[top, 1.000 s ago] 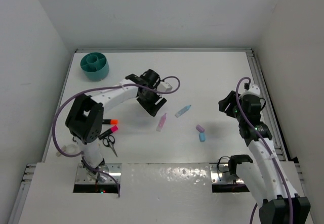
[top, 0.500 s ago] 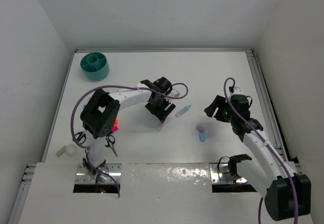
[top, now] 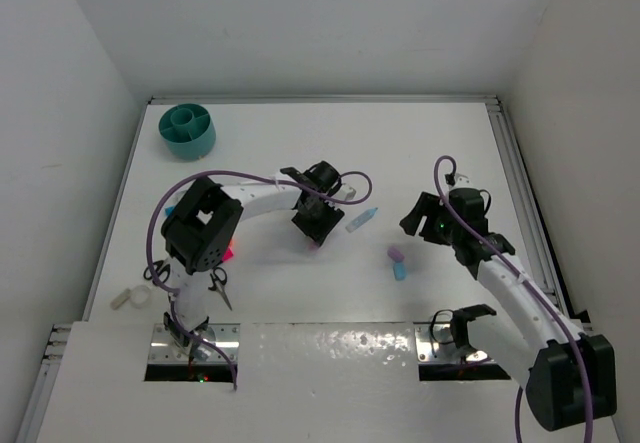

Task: Sort the stationery into containers
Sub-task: Pick up the pen from the center of the board.

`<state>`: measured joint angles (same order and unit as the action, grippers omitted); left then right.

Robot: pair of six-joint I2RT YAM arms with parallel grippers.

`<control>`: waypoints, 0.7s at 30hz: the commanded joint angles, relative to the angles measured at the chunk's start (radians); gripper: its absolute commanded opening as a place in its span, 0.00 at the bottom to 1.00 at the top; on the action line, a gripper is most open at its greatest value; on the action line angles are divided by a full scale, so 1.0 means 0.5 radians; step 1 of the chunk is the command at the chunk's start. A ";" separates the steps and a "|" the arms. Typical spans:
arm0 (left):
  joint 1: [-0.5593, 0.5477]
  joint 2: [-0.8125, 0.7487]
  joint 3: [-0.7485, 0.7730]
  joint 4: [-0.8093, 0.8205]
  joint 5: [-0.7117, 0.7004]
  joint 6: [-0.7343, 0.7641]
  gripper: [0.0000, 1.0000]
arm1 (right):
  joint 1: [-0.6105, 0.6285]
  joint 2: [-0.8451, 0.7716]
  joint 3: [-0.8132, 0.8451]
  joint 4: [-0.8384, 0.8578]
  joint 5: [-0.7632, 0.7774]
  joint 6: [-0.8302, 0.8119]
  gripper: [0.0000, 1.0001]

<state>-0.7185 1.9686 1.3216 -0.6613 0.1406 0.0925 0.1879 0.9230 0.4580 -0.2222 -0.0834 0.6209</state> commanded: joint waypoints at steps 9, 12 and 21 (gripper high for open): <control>-0.014 0.020 -0.164 0.095 0.108 0.020 0.00 | 0.026 0.108 0.038 -0.043 -0.063 -0.048 0.69; -0.011 -0.007 -0.189 0.086 0.197 0.103 0.00 | 0.023 0.188 0.084 -0.086 -0.109 -0.103 0.66; 0.176 -0.613 -0.247 -0.021 0.320 0.998 0.00 | 0.044 0.731 0.535 -0.484 -0.297 -0.358 0.52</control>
<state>-0.6796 1.8420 1.2118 -0.6449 0.2584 0.3695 0.1989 1.2224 0.6106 -0.3733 -0.1970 0.5003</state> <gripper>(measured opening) 0.240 0.531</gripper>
